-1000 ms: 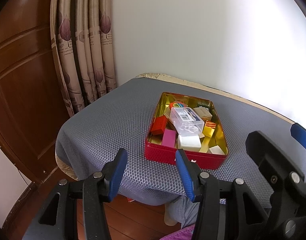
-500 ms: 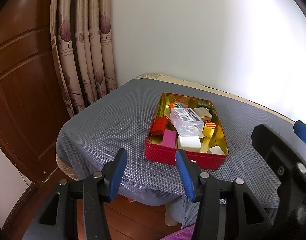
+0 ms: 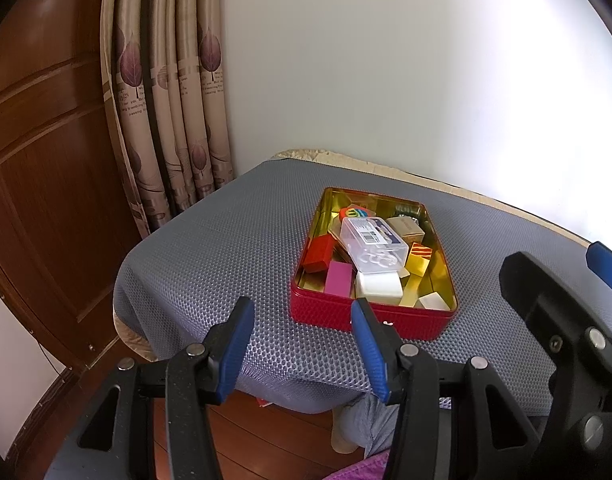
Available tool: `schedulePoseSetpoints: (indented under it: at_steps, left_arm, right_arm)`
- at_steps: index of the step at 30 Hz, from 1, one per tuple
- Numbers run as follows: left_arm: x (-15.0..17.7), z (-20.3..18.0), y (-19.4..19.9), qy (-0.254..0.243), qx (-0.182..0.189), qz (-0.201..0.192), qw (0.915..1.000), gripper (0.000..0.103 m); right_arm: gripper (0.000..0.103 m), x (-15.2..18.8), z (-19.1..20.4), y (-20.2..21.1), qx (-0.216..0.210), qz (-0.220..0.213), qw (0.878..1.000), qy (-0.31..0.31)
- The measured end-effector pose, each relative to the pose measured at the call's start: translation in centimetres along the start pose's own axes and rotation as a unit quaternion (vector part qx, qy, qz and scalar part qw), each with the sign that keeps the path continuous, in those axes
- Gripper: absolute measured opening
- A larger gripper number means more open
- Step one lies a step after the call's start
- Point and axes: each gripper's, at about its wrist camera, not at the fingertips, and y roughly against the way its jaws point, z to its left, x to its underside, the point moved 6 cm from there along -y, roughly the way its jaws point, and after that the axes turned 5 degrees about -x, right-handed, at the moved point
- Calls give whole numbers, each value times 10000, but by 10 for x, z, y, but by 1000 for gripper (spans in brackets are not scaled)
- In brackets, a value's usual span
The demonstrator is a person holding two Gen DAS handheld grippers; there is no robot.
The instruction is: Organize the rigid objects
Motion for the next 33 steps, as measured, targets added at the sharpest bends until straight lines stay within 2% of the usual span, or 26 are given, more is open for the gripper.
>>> schedulePoseSetpoints:
  at_steps: [33]
  left_arm:
    - [-3,3,3,-33,8,-67,10000,52]
  right_arm:
    - [102,-1,1,0,-26,1,10000,40]
